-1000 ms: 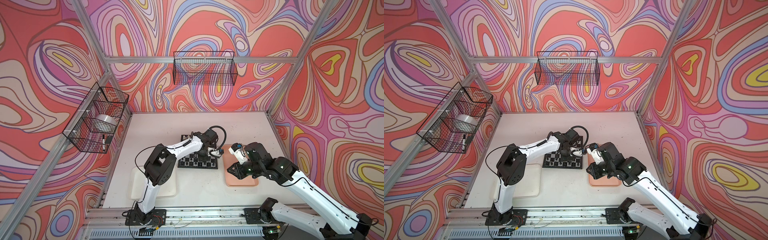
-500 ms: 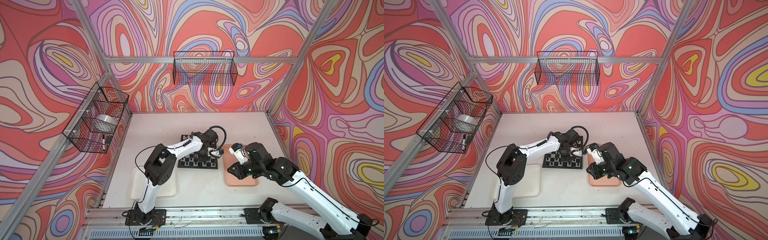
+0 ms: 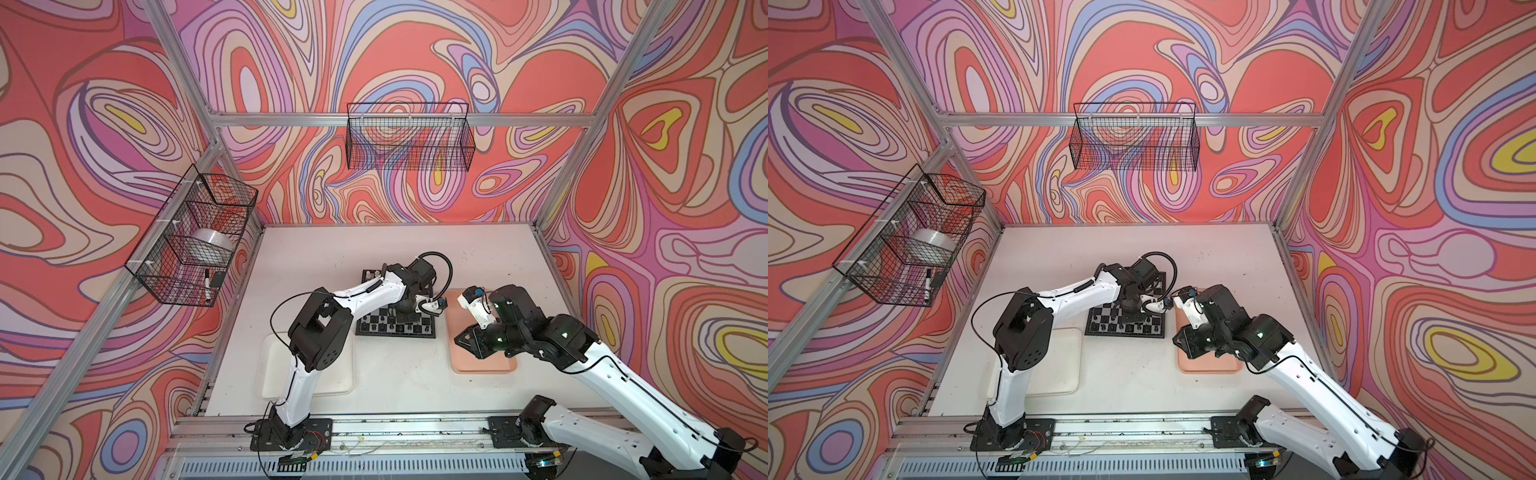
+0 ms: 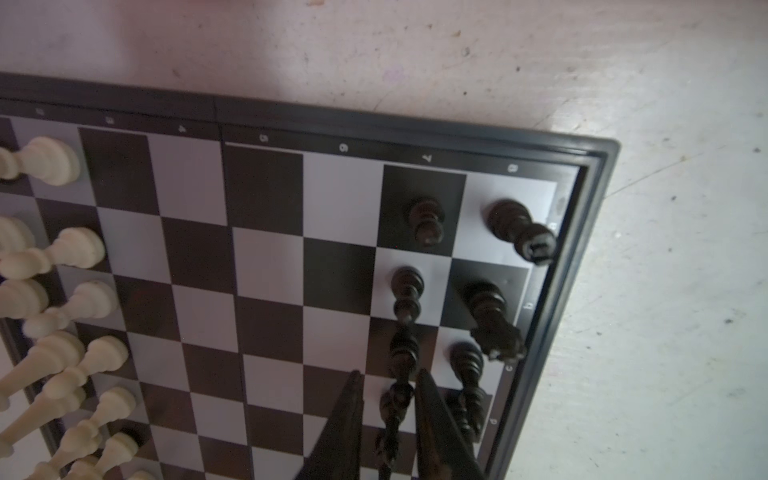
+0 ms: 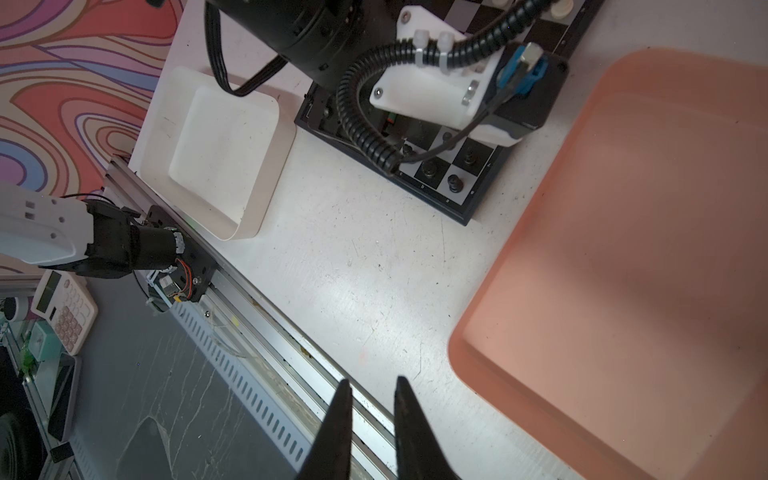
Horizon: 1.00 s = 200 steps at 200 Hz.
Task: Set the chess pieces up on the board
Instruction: 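Lower the black pawn onto the remaining empty square among the black pawns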
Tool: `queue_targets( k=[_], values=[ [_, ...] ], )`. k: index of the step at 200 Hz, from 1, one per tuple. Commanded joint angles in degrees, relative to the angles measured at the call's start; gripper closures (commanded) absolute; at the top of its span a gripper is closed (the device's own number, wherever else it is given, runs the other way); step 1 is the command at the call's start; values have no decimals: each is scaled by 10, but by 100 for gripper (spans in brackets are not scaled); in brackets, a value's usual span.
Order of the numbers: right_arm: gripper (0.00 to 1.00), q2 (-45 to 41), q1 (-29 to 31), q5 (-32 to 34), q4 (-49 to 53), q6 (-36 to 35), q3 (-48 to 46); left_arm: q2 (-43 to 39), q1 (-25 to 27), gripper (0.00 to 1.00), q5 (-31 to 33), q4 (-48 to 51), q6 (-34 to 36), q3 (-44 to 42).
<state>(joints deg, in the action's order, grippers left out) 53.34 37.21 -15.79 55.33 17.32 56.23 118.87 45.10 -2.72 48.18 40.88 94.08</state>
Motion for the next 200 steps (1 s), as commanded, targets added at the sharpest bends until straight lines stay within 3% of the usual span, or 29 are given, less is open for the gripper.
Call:
queue_targets(
  k=[1,72,114,200],
  values=[
    [81,-9,2,8,0,3,-8,-5,7,75,3,15,9,8],
    [81,-14,2,13,0,3,-3,-10,7,74,3,21,9,13],
    [80,-63,2,34,6,7,18,-10,6,72,0,29,9,21],
    [79,-58,2,40,32,-1,45,-12,6,71,0,43,9,31]
  ],
)
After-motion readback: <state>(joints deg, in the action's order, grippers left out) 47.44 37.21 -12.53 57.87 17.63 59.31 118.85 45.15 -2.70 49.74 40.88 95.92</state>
